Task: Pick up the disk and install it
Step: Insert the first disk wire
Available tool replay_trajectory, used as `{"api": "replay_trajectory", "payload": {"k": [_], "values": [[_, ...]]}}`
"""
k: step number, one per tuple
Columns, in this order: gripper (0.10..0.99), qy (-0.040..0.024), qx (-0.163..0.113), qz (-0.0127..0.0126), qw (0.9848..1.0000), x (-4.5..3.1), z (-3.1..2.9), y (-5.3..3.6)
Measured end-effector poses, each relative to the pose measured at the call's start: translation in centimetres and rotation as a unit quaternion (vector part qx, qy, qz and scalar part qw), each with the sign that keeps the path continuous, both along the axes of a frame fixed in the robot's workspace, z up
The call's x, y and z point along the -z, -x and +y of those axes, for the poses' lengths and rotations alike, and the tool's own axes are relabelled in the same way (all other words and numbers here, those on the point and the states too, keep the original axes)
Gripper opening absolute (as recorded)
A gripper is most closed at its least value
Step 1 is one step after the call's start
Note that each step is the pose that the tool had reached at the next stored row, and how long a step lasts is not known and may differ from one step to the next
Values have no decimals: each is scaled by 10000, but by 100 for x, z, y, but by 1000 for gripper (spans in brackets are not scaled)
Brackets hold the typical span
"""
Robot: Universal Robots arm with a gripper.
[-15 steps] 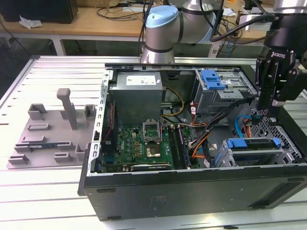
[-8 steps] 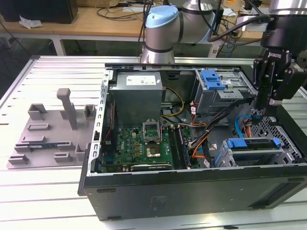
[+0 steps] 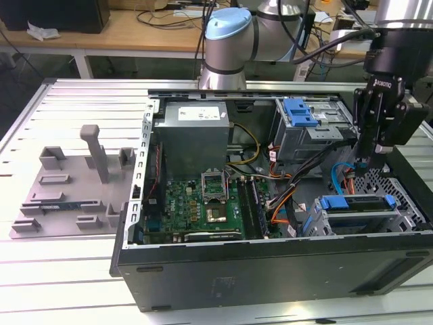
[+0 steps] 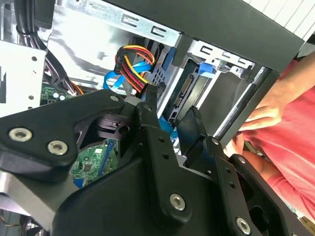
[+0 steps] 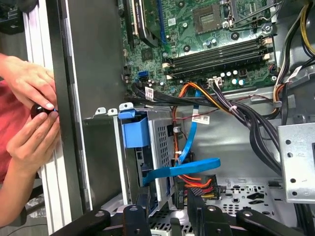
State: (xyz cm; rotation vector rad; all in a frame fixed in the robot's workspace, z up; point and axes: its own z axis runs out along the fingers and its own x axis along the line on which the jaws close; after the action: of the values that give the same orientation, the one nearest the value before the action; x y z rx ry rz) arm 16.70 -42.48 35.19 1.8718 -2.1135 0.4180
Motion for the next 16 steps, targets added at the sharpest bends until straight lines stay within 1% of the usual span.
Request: {"api": "replay_trajectory", "payload": {"k": [5,10,11,12,13,14,16], "values": [[443,1,0,0,10000,43,0,1],[443,2,0,0,10000,54,0,2],[427,3,0,0,10000,55,0,2],[361,2,0,0,10000,57,0,2],[361,2,0,0,10000,58,0,2],[290,3,0,0,10000,60,0,2],[290,3,1,0,10000,63,0,2]]}}
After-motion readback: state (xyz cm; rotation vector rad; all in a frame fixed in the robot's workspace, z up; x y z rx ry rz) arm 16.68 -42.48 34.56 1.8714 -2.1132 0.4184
